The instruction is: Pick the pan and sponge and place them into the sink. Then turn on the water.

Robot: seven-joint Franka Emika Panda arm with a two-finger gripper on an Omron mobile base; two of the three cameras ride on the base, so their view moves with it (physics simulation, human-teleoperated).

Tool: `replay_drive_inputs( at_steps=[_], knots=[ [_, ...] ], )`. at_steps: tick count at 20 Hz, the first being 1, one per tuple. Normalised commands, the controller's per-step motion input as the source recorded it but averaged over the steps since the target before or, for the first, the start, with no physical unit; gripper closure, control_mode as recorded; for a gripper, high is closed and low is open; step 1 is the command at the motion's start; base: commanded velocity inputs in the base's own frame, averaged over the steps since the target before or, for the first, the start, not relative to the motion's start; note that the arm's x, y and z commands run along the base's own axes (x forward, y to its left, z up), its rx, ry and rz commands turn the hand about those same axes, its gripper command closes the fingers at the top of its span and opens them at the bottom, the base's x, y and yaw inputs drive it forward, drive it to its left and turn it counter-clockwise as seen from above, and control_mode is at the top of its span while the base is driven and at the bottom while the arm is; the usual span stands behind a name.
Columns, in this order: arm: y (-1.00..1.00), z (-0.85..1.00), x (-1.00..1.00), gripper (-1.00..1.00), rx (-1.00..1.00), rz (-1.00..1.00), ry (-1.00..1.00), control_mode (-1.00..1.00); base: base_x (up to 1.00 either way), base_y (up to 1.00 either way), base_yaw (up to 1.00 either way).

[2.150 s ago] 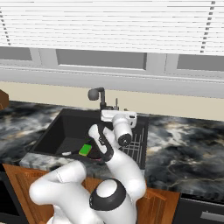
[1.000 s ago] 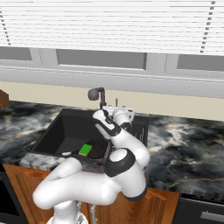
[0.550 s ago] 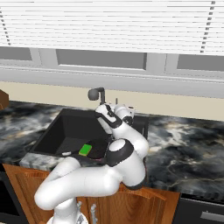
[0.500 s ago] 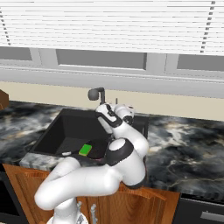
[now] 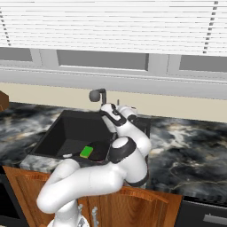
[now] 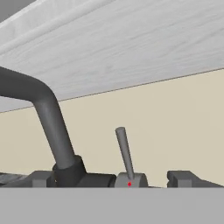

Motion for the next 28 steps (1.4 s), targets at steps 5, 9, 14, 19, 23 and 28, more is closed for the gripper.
replay_drive_inputs(
  at_steps=[5,9,14,19,23,28],
  knots=[
    [0.00,-0.14,0.16,-1.00,0.00,0.04,-0.02,-1.00,0.00,0.00,0.00],
    [0.00,-0.12,0.20,-1.00,0.00,0.03,-0.04,-1.00,0.00,0.00,0.00],
    [-0.02,-0.09,0.16,-1.00,0.00,0.04,-0.04,-1.00,0.00,0.00,0.00],
    [0.00,-0.07,0.27,-1.00,0.01,0.03,-0.01,-1.00,0.00,0.00,0.00],
    [-0.01,0.00,0.35,-1.00,0.03,0.02,0.02,-1.00,0.00,0.00,0.00],
    [0.00,-0.01,0.34,-1.00,0.03,0.01,0.06,-1.00,0.00,0.00,0.00]
  ],
)
